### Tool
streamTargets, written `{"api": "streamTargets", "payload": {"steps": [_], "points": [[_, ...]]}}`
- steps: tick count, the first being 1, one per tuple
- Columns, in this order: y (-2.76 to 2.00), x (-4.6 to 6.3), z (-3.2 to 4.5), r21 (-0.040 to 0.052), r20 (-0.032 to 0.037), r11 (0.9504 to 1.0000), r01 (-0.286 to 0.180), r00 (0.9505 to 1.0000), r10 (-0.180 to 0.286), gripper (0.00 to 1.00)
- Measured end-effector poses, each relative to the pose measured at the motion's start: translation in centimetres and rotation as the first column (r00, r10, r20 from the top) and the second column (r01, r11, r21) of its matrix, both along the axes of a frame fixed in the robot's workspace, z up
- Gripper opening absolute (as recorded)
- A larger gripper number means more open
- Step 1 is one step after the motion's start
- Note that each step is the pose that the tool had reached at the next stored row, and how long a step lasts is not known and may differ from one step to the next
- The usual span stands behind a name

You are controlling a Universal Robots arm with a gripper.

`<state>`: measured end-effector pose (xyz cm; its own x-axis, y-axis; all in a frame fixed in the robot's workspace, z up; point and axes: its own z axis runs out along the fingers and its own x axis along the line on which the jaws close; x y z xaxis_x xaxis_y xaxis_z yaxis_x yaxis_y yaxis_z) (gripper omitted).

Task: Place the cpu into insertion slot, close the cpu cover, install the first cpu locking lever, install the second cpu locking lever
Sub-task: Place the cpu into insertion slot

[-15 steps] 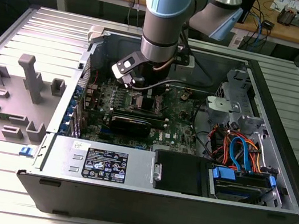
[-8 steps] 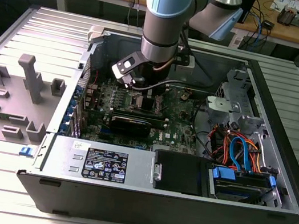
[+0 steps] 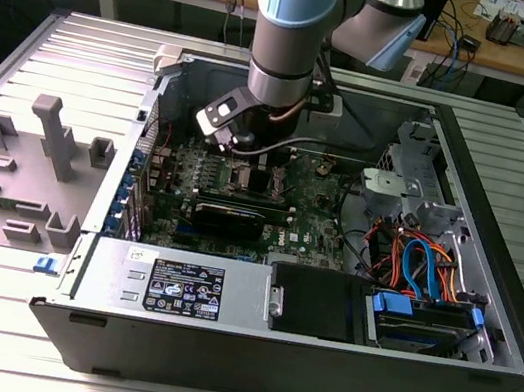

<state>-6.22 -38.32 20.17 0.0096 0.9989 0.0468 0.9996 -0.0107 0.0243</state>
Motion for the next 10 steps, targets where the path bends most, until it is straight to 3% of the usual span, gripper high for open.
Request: {"api": "streamTargets", "payload": {"steps": [8, 10], "points": [[0.0, 0.0, 0.91, 0.0001, -0.005, 1.0, 0.0, 1.0, 0.0, 0.6], [0.0, 0.0, 1.15, 0.0, -0.0067, 1.0, 0.0, 1.0, 0.0, 0.52]]}}
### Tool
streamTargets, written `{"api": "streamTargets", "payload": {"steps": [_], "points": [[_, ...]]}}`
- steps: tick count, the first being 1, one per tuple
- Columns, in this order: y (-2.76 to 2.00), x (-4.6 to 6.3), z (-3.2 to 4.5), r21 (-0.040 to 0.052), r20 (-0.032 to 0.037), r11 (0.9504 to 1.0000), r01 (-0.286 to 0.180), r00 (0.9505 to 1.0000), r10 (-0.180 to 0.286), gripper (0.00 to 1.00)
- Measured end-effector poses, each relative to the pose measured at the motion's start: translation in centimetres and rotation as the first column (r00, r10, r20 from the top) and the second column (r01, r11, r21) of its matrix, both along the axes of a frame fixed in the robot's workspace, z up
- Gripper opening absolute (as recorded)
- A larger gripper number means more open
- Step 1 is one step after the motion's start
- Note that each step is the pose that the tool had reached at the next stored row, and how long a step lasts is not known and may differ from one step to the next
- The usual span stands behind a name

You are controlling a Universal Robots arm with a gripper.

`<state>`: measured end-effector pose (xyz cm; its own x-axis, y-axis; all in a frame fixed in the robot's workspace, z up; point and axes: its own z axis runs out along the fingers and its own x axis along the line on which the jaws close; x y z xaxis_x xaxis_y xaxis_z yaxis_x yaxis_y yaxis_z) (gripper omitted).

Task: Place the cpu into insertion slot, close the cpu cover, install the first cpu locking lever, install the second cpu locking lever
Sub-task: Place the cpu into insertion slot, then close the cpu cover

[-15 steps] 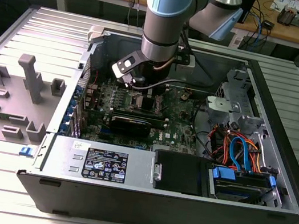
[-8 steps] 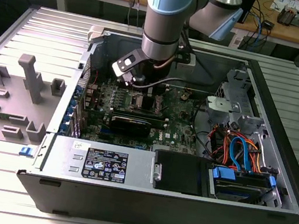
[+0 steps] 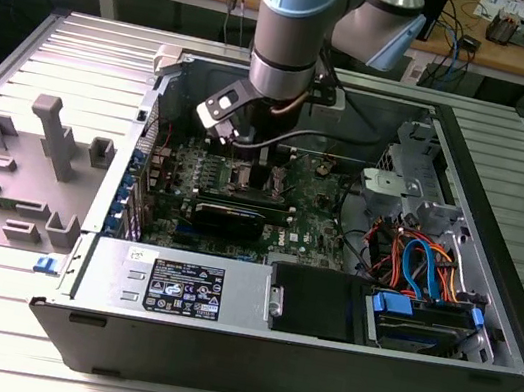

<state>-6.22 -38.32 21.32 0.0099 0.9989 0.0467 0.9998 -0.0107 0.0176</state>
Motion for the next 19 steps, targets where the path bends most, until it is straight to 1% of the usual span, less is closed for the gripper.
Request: {"api": "streamTargets", "payload": {"steps": [5, 6, 8, 12, 19], "points": [[0.01, 0.04, 0.7, 0.0002, -0.0069, 1.0, 0.0, 1.0, 0.0, 0.22], [0.0, 0.04, 0.75, 0.0001, -0.0083, 1.0, 0.0, 1.0, 0.0, 0.11], [0.0, 0.06, 0.78, 0.0002, -0.0093, 1.0, -0.009, 0.9999, 0.009, 0.11], [0.0, 0.12, 0.8, -0.0001, -0.0103, 0.9981, -0.061, 0.9981, 0.061, 0.11], [0.0, 0.12, 0.79, 0.0, -0.0103, 0.9977, -0.068, 0.9976, 0.068, 0.11]]}}
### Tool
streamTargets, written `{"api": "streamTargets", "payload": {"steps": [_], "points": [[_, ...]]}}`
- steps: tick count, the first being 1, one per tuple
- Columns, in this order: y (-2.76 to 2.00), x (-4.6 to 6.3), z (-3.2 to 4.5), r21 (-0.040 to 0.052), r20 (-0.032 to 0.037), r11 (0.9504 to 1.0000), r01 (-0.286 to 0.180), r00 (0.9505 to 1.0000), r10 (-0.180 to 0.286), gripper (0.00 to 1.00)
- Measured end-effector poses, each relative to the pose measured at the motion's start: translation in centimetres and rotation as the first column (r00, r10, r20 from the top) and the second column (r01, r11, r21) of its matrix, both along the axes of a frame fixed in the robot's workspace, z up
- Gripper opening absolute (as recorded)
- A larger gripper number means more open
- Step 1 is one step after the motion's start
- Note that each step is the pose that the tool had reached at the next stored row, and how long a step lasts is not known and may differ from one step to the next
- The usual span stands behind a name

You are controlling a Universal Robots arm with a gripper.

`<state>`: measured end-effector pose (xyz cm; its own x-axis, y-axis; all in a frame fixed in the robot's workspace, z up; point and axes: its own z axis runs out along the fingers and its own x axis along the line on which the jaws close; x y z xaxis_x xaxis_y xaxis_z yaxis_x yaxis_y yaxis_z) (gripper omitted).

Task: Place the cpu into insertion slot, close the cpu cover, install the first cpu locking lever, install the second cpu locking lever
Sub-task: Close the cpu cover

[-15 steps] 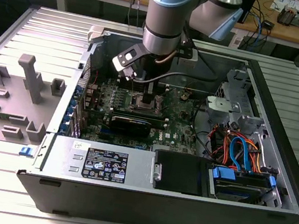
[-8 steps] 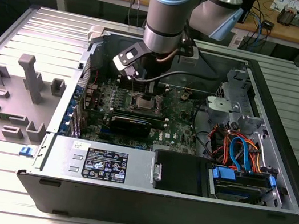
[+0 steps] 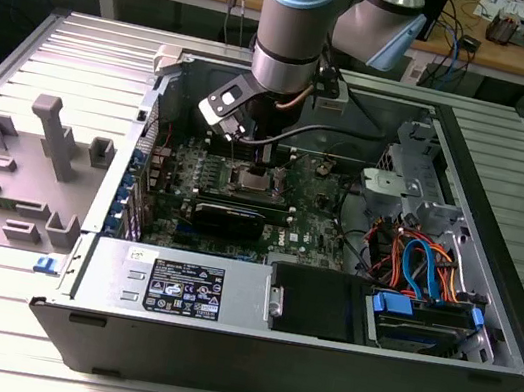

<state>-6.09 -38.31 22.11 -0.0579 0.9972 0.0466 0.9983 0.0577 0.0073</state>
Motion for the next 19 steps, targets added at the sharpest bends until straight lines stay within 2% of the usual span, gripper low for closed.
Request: {"api": "streamTargets", "payload": {"steps": [8, 19], "points": [[-0.01, 0.0, 0.11, 0.0, 0.0, 1.0, 0.0, 1.0, 0.0, 0.11], [-0.02, 0.01, 0.91, 0.0, 0.0, 1.0, 0.0, 1.0, 0.0, 0.11]]}}
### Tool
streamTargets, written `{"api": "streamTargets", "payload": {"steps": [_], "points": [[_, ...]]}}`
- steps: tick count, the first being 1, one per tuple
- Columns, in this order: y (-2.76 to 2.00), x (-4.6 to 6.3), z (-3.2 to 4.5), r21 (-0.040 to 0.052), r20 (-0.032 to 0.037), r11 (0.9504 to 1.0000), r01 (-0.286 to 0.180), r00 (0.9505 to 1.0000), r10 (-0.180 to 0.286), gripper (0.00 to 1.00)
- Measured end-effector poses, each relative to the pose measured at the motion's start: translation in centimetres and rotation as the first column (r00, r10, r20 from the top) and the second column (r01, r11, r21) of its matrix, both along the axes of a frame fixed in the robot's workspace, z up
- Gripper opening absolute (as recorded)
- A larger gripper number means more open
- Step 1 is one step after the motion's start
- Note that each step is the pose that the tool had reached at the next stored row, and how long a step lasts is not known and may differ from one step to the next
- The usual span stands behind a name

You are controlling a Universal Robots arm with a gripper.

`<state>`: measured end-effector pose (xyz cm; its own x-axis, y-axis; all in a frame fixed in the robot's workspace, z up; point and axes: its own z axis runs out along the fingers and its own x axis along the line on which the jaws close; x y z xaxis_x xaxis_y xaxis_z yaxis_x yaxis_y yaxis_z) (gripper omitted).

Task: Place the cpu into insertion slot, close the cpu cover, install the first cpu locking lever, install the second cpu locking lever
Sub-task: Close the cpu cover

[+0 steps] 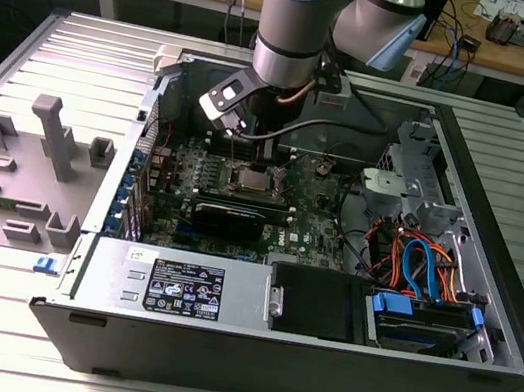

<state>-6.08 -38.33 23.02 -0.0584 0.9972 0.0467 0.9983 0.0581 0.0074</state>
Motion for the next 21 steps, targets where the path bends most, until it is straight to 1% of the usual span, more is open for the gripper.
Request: {"api": "streamTargets", "payload": {"steps": [7, 10, 16, 19, 21], "points": [[-0.01, 0.0, 0.95, -0.0001, 0.0, 1.0, 0.0, 1.0, 0.0, 0.11], [-0.01, 0.0, 1.51, -0.0001, 0.0, 1.0, 0.0, 1.0, 0.0, 0.11], [-0.01, 0.0, 2.22, 0.0, 0.0, 1.0, 0.0, 1.0, 0.0, 0.11], [-0.02, 0.0, 2.89, -0.0001, -0.0002, 1.0, 0.0, 1.0, 0.0, 0.11], [-0.01, 0.0, 3.18, 0.0, -0.0003, 1.0, 0.0, 1.0, 0.0, 0.11]]}}
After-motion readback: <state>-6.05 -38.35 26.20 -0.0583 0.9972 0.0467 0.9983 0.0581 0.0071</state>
